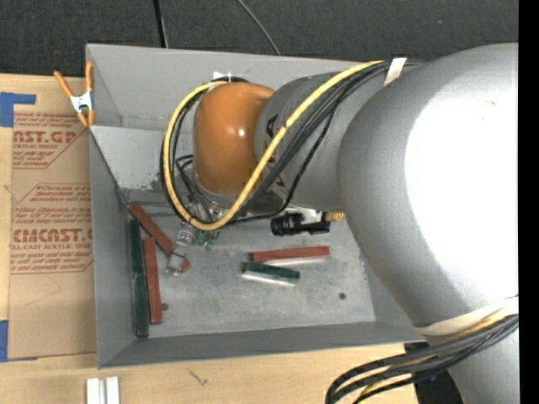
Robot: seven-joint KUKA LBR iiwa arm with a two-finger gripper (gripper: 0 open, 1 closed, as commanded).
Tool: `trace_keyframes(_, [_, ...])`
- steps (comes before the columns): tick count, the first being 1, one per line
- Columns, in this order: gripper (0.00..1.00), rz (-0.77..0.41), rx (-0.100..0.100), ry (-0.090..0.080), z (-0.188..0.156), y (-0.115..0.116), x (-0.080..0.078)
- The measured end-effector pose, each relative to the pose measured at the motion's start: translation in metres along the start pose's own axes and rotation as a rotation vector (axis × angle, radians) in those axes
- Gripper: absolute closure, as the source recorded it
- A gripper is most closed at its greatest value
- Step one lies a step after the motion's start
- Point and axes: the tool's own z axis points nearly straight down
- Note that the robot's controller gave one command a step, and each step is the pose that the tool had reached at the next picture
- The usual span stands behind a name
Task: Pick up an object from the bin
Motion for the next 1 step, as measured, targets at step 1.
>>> trace_keyframes(1, [0.00, 0.033, 0.000, -0.002, 0.0557, -0.0035, 0.0104])
